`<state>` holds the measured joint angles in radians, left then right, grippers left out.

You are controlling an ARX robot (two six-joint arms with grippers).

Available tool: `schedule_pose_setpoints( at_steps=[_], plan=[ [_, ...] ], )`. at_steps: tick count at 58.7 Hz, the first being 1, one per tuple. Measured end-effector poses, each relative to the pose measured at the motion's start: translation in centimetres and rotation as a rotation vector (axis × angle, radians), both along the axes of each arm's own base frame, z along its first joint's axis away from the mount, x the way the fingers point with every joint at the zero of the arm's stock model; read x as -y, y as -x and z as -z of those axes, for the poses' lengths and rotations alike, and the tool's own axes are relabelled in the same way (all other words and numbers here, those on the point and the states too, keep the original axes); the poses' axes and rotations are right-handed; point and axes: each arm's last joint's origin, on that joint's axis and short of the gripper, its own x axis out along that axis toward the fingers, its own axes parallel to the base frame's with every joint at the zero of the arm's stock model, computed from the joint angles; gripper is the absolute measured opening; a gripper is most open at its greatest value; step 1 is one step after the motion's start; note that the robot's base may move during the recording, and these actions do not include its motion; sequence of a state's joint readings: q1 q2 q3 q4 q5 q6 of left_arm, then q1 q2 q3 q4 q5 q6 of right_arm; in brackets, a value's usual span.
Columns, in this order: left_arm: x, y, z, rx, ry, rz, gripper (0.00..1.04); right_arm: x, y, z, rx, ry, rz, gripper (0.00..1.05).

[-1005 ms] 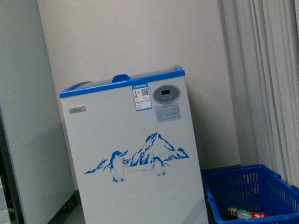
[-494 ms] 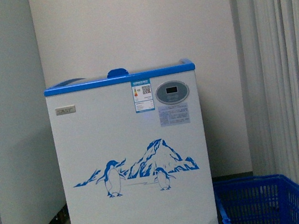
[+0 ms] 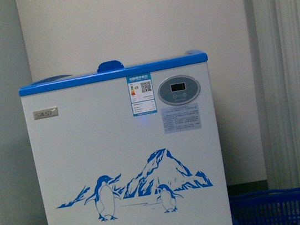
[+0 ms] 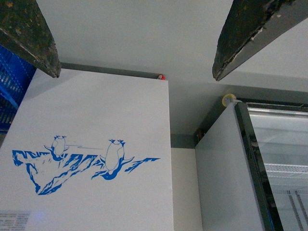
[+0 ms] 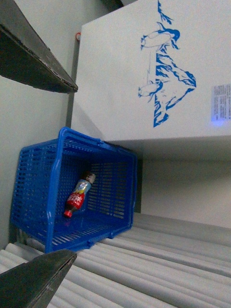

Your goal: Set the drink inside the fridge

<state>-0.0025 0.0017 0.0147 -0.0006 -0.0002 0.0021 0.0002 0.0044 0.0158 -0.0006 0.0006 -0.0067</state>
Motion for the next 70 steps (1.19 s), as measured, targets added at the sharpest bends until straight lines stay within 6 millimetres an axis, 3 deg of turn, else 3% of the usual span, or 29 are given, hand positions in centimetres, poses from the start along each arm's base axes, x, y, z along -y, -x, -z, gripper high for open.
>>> schedule_pose_setpoints(
  at_steps=[70],
  plan=[
    [0.0, 0.0, 0.0, 0.0, 0.0, 0.0, 0.97, -0.01, 0.0, 0.0, 0.0, 0.0, -0.001, 0.97]
  ],
)
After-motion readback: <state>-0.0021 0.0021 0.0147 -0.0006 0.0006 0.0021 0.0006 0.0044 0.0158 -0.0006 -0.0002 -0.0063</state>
